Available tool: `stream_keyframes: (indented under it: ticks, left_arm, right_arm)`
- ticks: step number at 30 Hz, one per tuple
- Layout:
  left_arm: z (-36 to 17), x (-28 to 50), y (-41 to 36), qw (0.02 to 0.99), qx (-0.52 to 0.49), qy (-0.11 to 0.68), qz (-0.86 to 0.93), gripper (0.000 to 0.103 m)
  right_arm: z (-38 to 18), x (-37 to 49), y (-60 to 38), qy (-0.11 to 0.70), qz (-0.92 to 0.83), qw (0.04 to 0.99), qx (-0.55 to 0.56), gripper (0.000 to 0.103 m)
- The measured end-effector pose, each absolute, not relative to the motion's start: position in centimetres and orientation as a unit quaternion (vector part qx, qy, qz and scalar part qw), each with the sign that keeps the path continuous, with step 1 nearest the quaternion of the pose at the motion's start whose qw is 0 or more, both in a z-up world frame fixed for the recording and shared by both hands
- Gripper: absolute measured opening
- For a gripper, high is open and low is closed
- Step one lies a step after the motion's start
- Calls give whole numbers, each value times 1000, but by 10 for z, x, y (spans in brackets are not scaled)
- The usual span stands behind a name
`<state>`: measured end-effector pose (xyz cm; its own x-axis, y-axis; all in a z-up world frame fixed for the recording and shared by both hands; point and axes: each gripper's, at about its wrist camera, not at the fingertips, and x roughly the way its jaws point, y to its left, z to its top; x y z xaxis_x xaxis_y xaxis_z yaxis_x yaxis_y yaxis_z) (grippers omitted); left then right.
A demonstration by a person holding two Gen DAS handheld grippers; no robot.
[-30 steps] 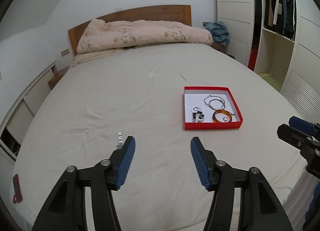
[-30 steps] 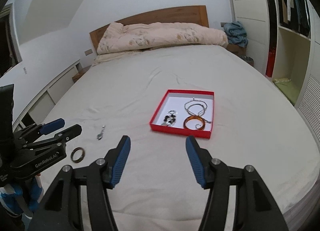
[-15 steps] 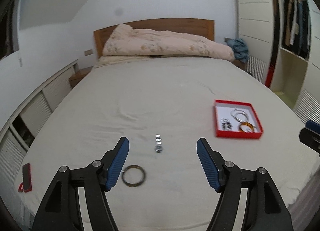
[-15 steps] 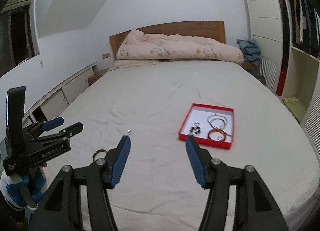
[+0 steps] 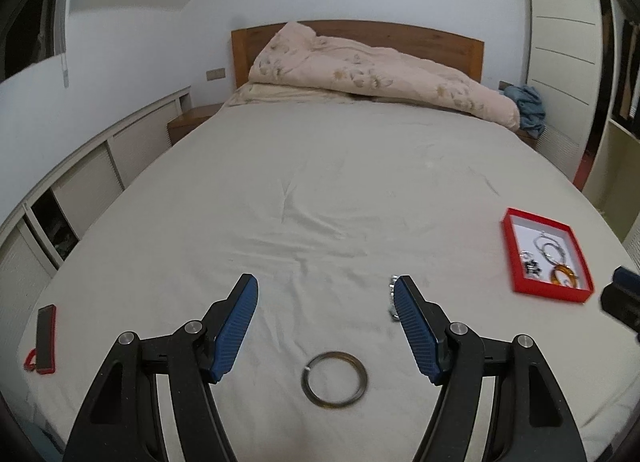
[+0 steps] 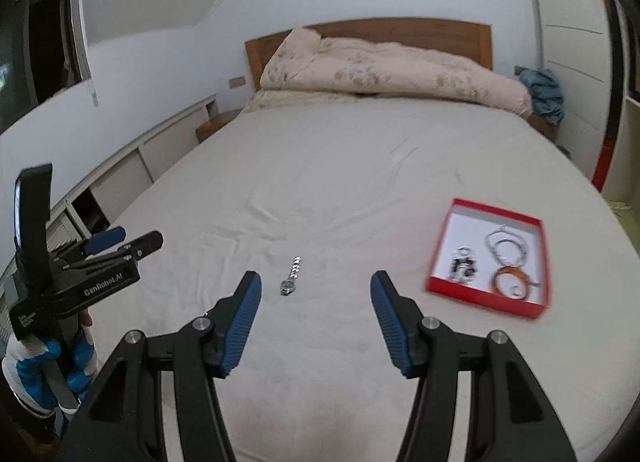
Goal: Organize jewelry
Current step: 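Lift both open tools from the red box toward the watch and bangle, then grasp the dark brown bangle with the left tool while the right tool grasps the green-faced watch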
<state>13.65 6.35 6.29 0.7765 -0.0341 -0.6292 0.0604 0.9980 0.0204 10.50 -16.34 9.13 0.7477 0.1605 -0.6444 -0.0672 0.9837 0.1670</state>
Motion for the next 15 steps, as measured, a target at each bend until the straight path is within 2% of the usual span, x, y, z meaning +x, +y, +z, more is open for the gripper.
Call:
stream_keyframes:
  ticks: [7, 15]
  left_arm:
    - [18, 179, 75, 934, 12, 355, -39, 69]
    - [-37, 197, 75, 916, 18, 395, -71, 58]
  right_arm:
    - [35, 168, -131, 390, 92, 914, 61, 47]
    - [-16, 212, -110, 421, 109, 898, 60, 41]
